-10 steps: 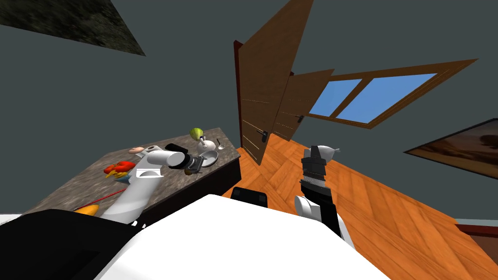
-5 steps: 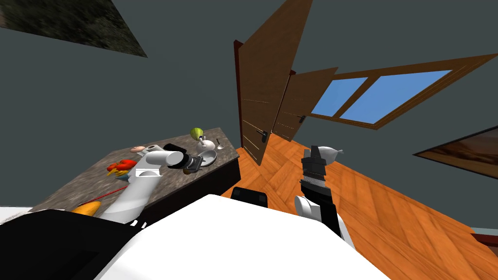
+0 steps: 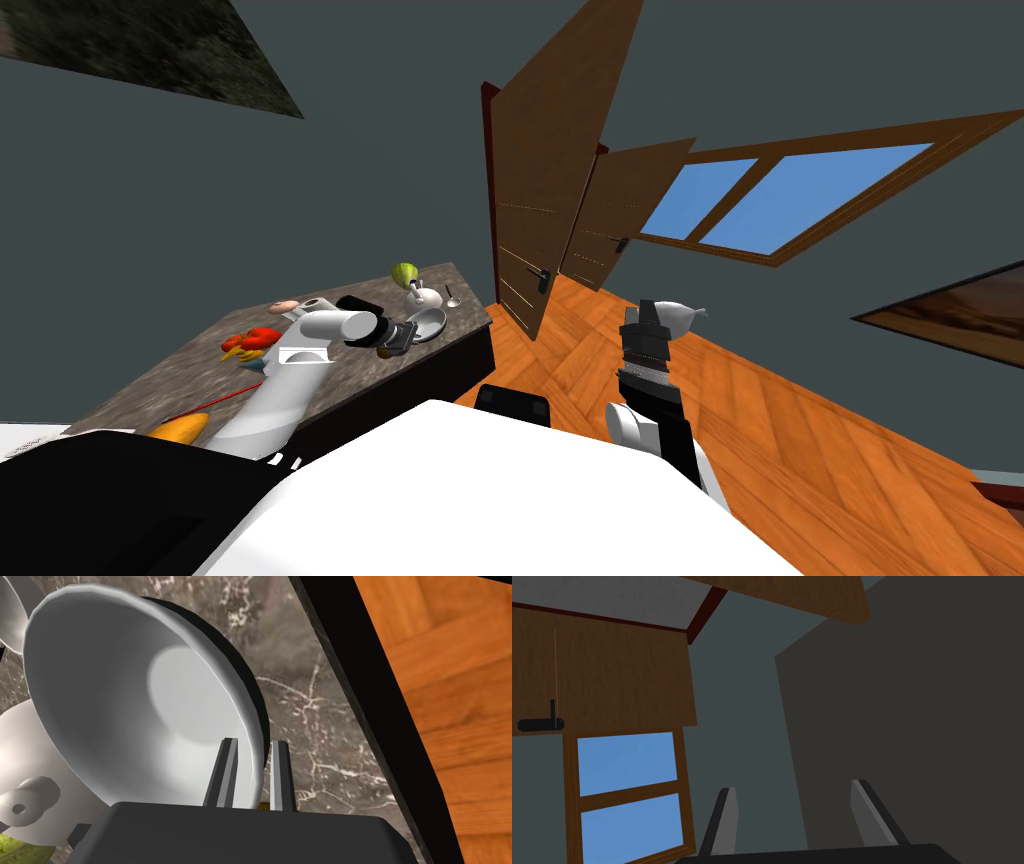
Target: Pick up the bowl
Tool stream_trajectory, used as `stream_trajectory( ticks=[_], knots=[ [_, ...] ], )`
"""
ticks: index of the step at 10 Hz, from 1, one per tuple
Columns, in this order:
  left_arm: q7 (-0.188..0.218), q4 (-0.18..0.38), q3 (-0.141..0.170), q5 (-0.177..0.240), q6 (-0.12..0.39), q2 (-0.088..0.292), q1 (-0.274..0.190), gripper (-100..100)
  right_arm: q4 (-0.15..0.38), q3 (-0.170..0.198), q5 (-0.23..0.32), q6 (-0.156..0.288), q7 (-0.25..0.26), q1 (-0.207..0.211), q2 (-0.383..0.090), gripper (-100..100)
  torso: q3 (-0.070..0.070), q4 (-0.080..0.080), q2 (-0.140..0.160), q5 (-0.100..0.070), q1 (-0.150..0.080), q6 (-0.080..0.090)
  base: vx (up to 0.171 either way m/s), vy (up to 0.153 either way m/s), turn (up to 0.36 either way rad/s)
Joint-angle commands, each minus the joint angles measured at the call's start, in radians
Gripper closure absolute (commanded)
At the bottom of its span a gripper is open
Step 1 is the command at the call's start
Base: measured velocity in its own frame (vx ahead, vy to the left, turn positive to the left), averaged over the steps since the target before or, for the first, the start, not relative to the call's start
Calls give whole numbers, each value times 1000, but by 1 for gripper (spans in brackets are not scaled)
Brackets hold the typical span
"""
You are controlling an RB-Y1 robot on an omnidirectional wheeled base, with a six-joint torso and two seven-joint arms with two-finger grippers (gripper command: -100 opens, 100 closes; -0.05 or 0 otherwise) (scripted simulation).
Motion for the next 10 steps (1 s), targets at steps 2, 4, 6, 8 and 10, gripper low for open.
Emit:
stream_trajectory(
  ticks=[2, 4, 6, 8, 10],
  knots=[
    [63, -55, -21, -14, 19, -1, 6, 100, 0, 0, 0, 0, 0, 0, 0, 0, 1, 0, 1, 0, 3, 1, -44, 89, -135],
    [123, -113, -42, -29, 39, -4, 14, 100, 0, 0, 0, 0, 0, 0, 0, 0, 2, 1, 3, 1, 5, 0, -31, 82, -92],
    [168, -142, -53, -36, 50, -5, 18, 100, 0, 0, 0, 0, 0, 0, 0, 0, 1, 1, 1, 0, 4, 0, -17, 60, -54],
    [203, -170, -64, -43, 60, -6, 23, 100, 0, 0, 0, 0, 0, 0, 0, 0, 1, 1, 2, 0, 3, 1, -22, 61, -78],
    [268, -228, -85, -58, 80, -9, 31, 100, 0, 0, 0, 0, 0, 0, 0, 0, 2, 1, 3, -1, 2, 1, -37, 64, -93]
  ],
)
